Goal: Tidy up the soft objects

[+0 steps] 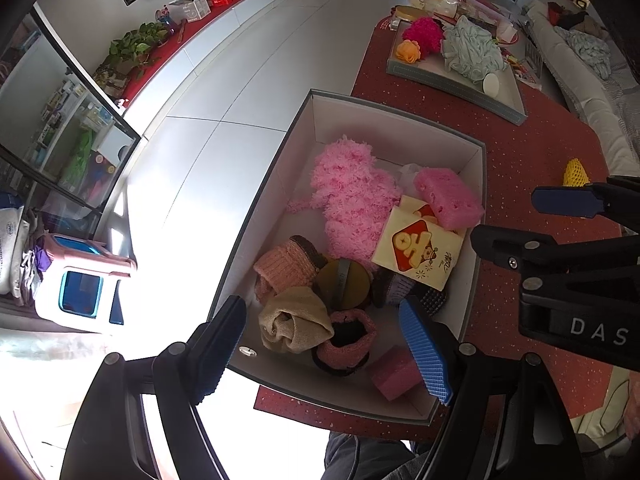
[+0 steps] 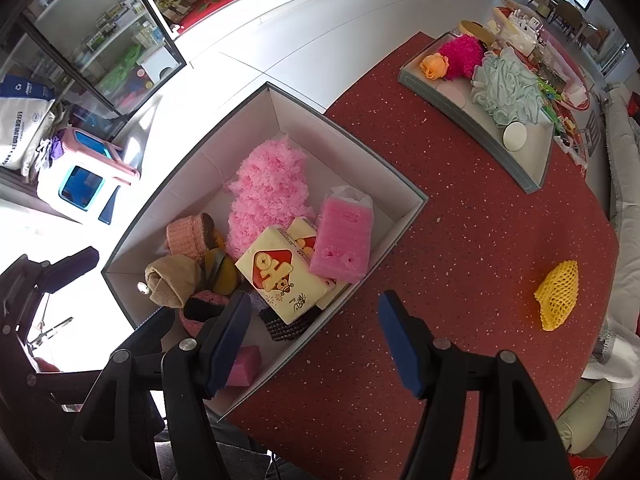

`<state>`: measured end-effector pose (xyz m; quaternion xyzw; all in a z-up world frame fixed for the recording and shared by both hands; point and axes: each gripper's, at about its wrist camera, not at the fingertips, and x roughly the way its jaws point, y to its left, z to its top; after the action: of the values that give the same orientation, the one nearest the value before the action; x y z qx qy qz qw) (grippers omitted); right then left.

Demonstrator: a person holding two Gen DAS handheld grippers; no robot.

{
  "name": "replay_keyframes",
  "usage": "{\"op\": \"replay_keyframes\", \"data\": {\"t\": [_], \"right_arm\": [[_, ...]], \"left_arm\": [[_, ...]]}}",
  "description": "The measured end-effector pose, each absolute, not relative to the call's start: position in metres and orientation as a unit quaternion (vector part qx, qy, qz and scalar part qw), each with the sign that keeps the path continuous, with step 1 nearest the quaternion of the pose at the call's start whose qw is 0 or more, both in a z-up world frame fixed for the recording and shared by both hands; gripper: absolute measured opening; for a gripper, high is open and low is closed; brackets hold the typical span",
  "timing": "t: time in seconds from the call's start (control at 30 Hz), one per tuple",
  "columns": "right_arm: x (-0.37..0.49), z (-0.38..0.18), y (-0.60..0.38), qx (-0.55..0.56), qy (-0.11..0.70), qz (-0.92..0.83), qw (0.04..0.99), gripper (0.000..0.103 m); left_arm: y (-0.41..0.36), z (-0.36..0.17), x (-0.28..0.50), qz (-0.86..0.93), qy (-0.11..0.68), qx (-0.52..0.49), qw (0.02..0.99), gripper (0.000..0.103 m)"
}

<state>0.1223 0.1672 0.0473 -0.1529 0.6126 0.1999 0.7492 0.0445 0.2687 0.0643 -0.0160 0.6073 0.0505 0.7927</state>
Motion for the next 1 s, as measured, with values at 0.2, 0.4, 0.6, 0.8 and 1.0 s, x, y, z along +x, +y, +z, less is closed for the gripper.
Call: {"op": "replay_keyframes", "data": {"t": [0.2,0.4,0.6,0.8,1.0], "right_arm": [[0.1224,0.0471,0.1674,-0.153,0.613,0.2,0.749,0.07],[0.1211,0.046,0.1687,-0.155,0.612,0.202,0.749,0.07],[0.1216,0.046,0.1687,-0.155,0.612,0.202,0.749,0.07],[0.1208,0.0448,0.1699,-0.158,0.613,0.204,0.746,0.07],[0.1193,0.0437,0.1726,-0.162,0.613,0.206,0.746,0.07]], "left_arm": [[0.2641,0.0684,0.0428,0.045,0.607,-0.009,0.793,0.08],[0.2649,0.0692,0.0404,0.056,0.607,0.004,0.793,0.08],[0.271,0.0696,0.0407,0.069,0.611,0.001,0.789,0.08],[0.2704,0.0623,0.0456,0.105,0.639,0.036,0.761,0.08],[0.2713,0.0658,0.0433,0.064,0.636,-0.005,0.769,0.08]]}}
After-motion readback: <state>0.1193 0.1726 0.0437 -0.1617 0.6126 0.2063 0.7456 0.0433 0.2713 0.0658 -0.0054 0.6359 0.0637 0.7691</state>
